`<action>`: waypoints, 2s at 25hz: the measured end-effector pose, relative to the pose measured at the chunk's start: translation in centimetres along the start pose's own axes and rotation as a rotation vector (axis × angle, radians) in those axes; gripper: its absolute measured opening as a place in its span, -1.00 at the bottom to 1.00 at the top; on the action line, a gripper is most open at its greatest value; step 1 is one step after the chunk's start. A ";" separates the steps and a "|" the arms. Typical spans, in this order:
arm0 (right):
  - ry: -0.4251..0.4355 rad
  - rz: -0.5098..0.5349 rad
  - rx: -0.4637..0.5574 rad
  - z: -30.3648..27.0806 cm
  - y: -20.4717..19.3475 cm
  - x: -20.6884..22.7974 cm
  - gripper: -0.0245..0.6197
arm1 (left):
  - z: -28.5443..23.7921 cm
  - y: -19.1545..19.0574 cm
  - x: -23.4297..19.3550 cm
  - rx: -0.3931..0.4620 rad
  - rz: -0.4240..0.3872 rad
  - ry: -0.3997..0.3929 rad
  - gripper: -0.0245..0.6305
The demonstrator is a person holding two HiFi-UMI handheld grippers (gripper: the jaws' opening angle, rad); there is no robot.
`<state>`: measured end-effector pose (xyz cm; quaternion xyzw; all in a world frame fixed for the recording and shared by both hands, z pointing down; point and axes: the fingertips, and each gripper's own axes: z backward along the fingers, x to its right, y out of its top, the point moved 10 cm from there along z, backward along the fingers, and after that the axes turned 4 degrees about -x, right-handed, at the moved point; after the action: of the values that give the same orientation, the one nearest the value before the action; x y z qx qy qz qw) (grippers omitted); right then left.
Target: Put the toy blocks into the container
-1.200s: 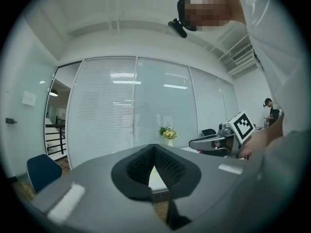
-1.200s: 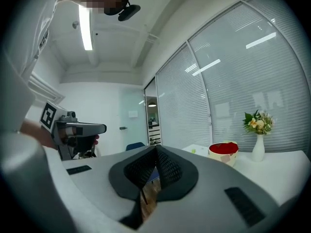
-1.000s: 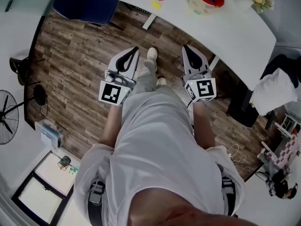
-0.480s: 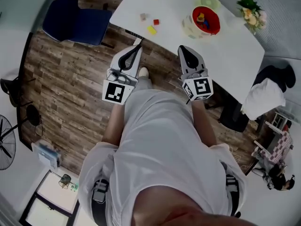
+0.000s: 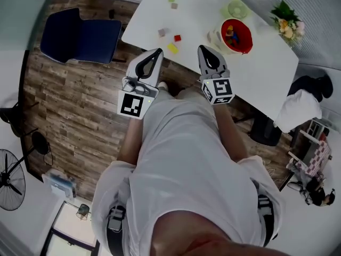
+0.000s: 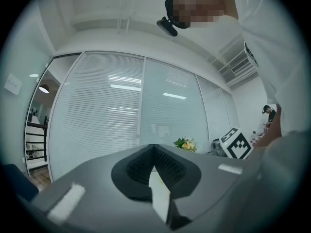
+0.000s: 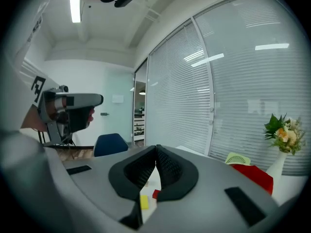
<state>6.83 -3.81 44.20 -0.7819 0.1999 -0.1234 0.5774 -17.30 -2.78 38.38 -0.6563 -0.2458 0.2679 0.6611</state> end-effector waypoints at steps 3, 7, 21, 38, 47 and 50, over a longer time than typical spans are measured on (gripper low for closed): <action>-0.011 0.024 -0.072 -2.8 -1.9 0.9 -0.78 | -1.0 0.0 -0.4 -0.013 0.014 0.005 -0.96; 0.024 0.027 -0.282 -8.8 -7.5 1.8 -0.35 | -1.8 -0.2 -0.2 -0.040 0.012 0.021 -0.96; 0.085 -0.068 -0.732 -22.1 -18.0 1.0 -0.31 | 0.8 -1.0 0.9 -0.138 0.020 0.149 -0.96; 0.108 -0.151 -0.206 -7.9 -5.5 5.0 -0.44 | -1.9 -0.2 -0.1 -0.073 -0.041 0.068 -0.96; -0.216 0.000 -0.137 1.8 -1.4 13.1 -0.44 | -4.3 0.1 -0.1 -0.053 -0.051 -0.034 -0.96; -0.255 0.160 -0.247 2.7 -1.6 16.3 -0.45 | -4.3 0.0 0.1 -0.050 -0.038 -0.043 -0.96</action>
<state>22.69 -8.53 44.28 -0.8379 0.2004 0.0484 0.5055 -14.34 -5.90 38.34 -0.6621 -0.2791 0.2633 0.6437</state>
